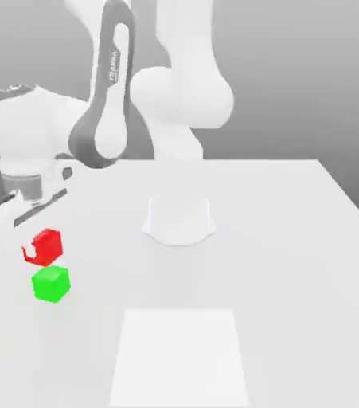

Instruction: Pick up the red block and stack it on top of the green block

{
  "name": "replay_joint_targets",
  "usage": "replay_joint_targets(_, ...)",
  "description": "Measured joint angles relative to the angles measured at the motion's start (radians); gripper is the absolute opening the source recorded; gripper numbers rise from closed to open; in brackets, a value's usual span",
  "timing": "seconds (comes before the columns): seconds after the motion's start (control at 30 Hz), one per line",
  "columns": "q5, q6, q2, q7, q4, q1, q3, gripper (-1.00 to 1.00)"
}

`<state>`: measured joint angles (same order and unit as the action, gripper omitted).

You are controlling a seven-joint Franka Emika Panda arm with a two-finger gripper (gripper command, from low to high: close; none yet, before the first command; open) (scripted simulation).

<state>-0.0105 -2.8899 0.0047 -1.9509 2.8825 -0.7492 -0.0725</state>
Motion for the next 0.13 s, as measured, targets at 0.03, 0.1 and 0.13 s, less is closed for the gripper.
replay_joint_targets(0.03,0.012,-0.026,0.027,0.008,0.0,0.002,0.003,1.0)
replay_joint_targets(0.1,0.012,-0.026,0.027,0.008,0.0,0.002,0.003,1.0)
replay_joint_targets(0.13,0.012,-0.026,0.027,0.008,0.0,0.003,0.003,1.0)
